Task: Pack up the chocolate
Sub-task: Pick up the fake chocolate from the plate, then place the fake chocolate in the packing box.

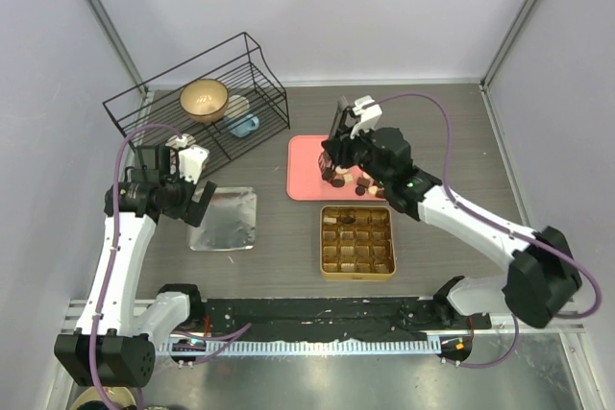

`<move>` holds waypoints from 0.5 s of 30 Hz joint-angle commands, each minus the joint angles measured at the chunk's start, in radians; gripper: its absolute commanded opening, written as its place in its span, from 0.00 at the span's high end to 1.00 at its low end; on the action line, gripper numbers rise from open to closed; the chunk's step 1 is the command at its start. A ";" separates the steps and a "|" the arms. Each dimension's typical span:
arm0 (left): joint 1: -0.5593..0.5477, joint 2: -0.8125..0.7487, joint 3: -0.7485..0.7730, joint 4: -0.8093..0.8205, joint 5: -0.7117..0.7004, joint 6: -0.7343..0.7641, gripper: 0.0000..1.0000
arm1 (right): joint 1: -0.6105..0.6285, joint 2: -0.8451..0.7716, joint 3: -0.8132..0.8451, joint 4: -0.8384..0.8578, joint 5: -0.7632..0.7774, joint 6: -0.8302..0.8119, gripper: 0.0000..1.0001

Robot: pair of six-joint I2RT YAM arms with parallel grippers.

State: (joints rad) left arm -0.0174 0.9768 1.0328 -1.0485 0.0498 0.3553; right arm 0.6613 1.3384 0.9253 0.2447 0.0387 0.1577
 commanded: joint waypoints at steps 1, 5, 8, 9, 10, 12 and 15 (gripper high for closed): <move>0.004 -0.015 0.029 0.001 0.007 0.008 0.00 | 0.026 -0.149 -0.043 -0.114 0.049 0.020 0.73; 0.004 -0.010 0.030 0.001 0.016 0.001 0.00 | 0.041 -0.293 -0.108 -0.238 0.105 0.055 0.73; 0.004 -0.007 0.030 0.002 0.022 -0.001 0.00 | 0.053 -0.402 -0.149 -0.347 0.144 0.071 0.72; 0.004 -0.004 0.032 0.002 0.025 -0.003 0.00 | 0.055 -0.425 -0.157 -0.366 0.161 0.077 0.72; 0.004 -0.003 0.032 0.002 0.025 -0.003 0.00 | 0.055 -0.452 -0.169 -0.384 0.164 0.082 0.72; 0.004 0.003 0.032 0.005 0.028 -0.004 0.00 | 0.055 -0.501 -0.177 -0.426 0.178 0.086 0.71; 0.004 0.010 0.038 0.007 0.038 -0.013 0.00 | 0.057 -0.518 -0.190 -0.433 0.190 0.085 0.70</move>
State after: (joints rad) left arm -0.0174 0.9817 1.0328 -1.0489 0.0601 0.3508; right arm 0.7116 0.8505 0.7387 -0.1616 0.1802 0.2222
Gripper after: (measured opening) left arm 0.996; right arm 0.345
